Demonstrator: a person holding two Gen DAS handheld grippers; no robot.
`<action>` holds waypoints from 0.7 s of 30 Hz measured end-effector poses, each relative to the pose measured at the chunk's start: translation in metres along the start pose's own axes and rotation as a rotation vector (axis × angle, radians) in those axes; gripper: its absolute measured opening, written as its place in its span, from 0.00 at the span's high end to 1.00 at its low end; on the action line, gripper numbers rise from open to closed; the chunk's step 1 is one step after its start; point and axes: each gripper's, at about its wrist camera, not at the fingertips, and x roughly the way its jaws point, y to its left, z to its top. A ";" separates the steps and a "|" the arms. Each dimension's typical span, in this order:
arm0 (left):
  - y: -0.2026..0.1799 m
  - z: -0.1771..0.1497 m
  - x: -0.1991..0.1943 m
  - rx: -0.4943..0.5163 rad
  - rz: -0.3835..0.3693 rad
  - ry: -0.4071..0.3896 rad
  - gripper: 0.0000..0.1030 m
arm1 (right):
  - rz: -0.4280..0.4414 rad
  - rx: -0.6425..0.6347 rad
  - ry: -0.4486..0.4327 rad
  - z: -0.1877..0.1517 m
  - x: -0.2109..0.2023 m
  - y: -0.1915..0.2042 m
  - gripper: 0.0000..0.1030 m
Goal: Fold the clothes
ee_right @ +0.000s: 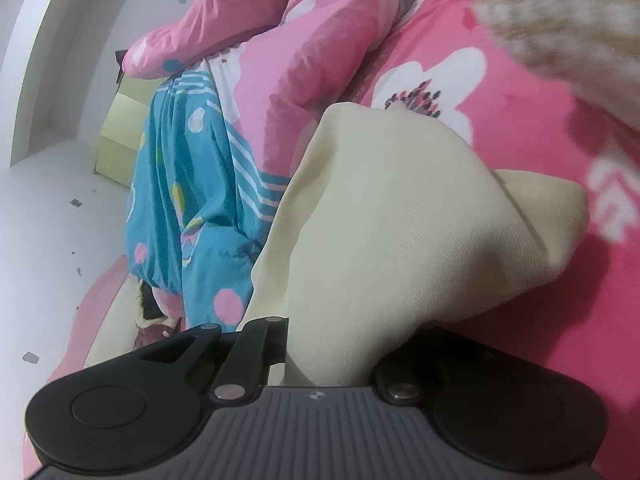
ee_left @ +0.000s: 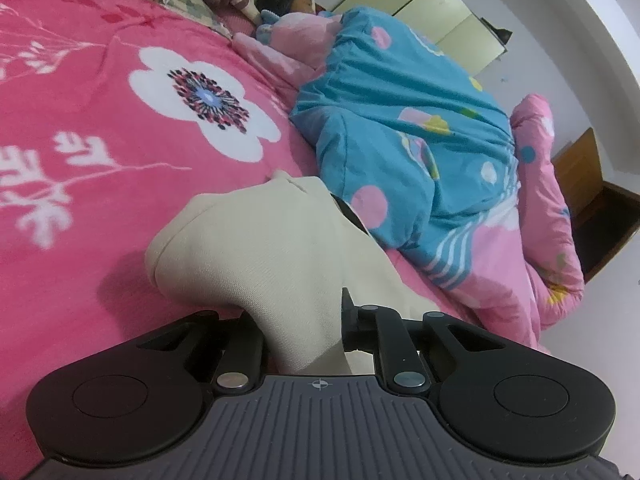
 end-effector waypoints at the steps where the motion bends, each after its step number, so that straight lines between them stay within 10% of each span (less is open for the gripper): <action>1: 0.001 -0.002 -0.007 0.007 0.002 0.002 0.87 | -0.001 -0.003 0.004 -0.003 -0.007 0.000 0.89; 21: 0.019 -0.045 -0.131 0.124 0.055 0.067 0.88 | 0.009 -0.048 0.075 -0.070 -0.140 -0.022 0.89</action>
